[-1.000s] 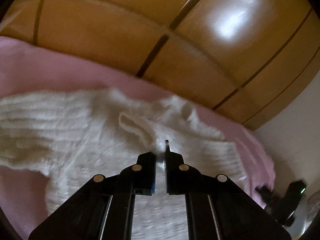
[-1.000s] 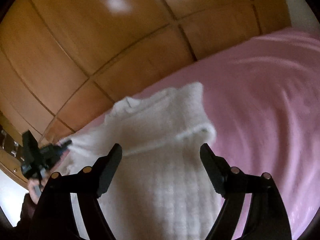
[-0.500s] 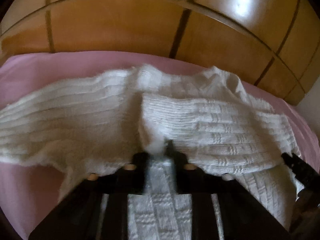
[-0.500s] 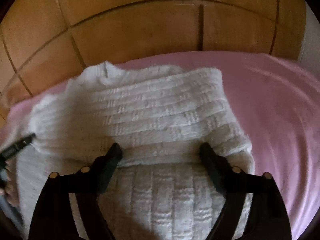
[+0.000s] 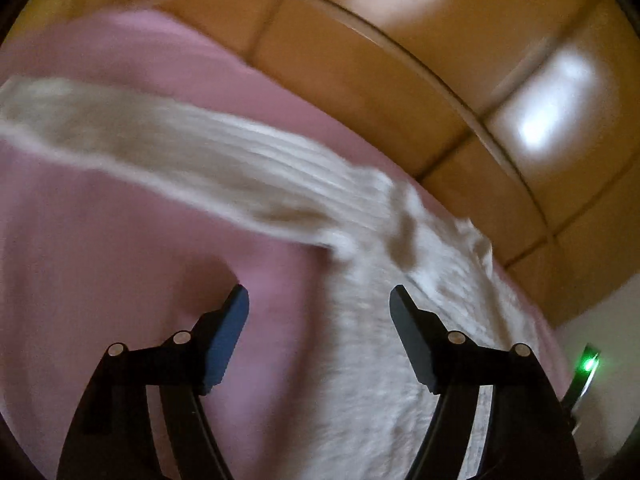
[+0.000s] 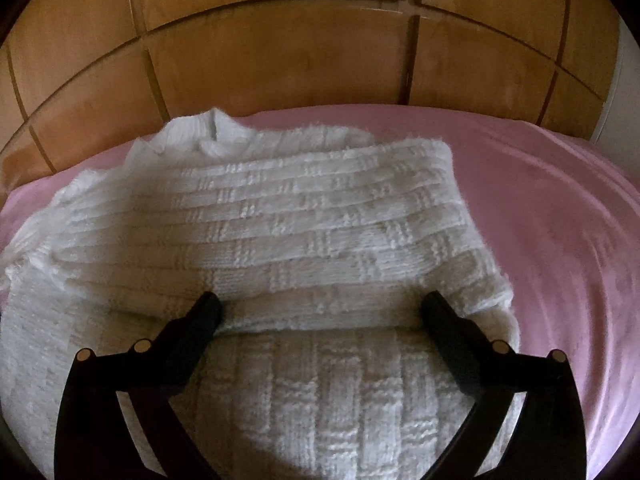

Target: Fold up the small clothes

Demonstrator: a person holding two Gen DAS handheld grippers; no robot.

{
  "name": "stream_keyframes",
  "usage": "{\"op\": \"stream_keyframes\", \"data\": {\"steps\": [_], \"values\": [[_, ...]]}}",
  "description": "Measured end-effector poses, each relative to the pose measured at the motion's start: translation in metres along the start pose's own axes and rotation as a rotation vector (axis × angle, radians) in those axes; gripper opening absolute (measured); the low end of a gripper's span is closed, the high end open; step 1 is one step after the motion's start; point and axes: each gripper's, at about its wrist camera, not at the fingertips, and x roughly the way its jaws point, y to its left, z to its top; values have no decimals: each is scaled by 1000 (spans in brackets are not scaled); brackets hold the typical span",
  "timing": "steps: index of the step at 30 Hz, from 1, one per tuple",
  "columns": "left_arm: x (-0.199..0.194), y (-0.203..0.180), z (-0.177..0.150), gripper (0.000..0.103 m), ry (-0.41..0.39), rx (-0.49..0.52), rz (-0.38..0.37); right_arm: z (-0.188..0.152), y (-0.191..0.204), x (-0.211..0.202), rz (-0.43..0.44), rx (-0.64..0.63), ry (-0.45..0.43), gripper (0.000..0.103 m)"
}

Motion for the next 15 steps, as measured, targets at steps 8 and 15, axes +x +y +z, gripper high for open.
{"op": "stream_keyframes", "data": {"steps": [8, 15], "values": [[-57, 111, 38, 72, -106, -273, 44, -13, 4, -32, 61, 79, 14, 101], [-87, 193, 73, 72, -195, -477, 74, -55, 39, -58, 93, -45, 5, 101]]}}
